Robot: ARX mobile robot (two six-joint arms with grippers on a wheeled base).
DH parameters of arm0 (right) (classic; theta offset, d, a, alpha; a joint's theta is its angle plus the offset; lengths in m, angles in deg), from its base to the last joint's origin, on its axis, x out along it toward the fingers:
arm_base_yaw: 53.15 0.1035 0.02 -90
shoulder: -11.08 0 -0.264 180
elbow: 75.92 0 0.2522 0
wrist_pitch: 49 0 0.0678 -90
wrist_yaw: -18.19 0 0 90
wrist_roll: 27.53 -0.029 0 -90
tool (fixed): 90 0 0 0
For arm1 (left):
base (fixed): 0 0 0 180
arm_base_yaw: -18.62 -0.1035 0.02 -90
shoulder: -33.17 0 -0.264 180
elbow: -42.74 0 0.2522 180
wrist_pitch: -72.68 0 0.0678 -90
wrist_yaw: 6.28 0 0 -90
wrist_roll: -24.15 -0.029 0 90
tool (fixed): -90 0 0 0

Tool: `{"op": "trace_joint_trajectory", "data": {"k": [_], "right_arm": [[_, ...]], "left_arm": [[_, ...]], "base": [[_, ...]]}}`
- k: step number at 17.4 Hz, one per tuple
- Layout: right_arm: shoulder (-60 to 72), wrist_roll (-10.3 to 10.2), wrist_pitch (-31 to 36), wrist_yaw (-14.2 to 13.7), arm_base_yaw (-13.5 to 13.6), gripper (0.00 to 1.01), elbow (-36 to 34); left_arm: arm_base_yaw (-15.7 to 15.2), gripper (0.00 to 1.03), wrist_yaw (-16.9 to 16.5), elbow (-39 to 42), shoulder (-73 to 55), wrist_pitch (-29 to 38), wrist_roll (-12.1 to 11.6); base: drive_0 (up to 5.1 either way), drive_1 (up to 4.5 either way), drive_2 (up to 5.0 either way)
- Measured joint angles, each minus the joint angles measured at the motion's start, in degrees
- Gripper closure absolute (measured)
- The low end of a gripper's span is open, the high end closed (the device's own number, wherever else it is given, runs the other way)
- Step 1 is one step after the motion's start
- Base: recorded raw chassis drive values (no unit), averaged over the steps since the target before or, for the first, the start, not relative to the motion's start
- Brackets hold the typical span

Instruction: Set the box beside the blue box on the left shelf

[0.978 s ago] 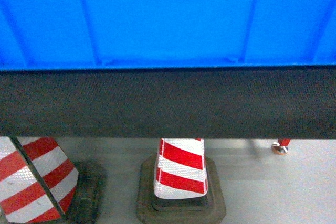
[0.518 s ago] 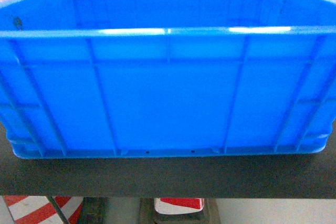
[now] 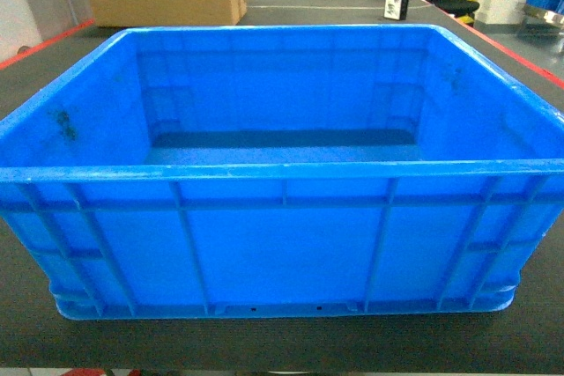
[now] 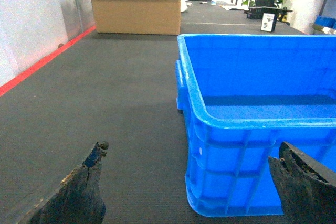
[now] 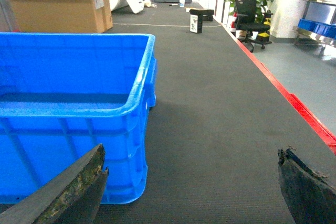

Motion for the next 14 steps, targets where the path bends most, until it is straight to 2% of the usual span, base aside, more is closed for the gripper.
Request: {"op": "trace_joint_trajectory", "data": {"k": [14], "right_arm": [[0.0, 0.0, 0.0, 0.0, 0.0, 0.03, 0.0]], "left_arm": [[0.0, 0.05, 0.0, 0.0, 0.0, 0.0, 0.0]], "base": [[0.0, 0.00, 0.0]]}}
